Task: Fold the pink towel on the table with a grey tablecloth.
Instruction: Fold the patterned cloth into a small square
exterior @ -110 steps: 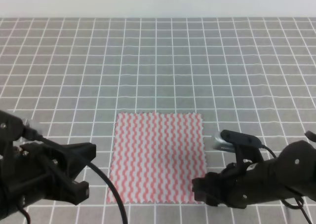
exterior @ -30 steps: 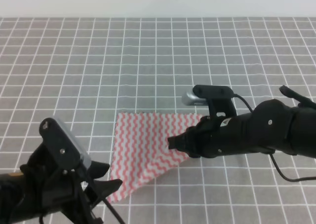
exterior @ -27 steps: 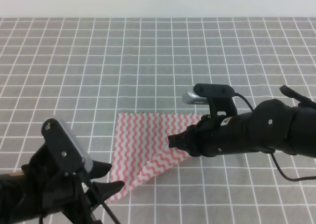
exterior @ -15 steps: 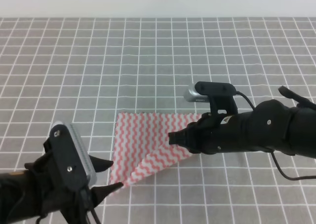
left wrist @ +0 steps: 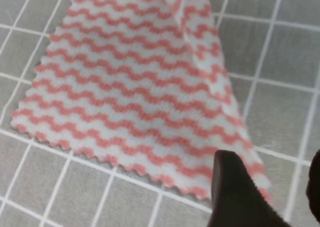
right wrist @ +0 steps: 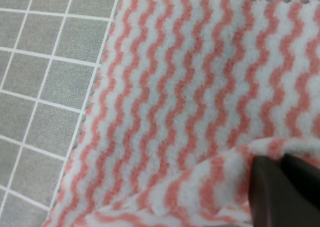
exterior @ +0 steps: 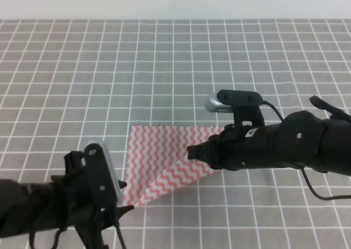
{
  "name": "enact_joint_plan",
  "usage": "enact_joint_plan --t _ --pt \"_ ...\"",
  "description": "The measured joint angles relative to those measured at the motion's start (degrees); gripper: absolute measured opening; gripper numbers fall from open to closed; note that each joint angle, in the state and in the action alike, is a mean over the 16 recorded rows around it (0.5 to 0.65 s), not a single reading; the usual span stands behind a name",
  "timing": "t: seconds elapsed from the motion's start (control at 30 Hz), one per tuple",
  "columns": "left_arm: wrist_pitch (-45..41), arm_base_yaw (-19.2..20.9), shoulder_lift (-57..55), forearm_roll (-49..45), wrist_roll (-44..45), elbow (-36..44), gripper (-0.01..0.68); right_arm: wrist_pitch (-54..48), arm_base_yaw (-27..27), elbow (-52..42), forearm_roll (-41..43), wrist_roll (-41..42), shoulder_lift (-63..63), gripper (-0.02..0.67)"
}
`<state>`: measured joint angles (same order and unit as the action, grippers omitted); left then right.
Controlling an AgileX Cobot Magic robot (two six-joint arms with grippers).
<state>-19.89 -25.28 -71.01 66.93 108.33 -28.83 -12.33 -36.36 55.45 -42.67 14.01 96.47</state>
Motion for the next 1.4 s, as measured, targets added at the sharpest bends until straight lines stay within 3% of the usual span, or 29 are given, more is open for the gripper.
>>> enact_joint_plan --t 0.63,1.4 --pt "4.04 0.00 -14.00 -0.18 8.08 -2.93 0.298 -0.05 0.01 0.00 0.00 0.01 -0.06 -0.014" --pt "7.10 0.00 -17.13 0.75 11.28 -3.25 0.289 -0.53 0.00 0.00 0.00 0.01 0.00 -0.014"
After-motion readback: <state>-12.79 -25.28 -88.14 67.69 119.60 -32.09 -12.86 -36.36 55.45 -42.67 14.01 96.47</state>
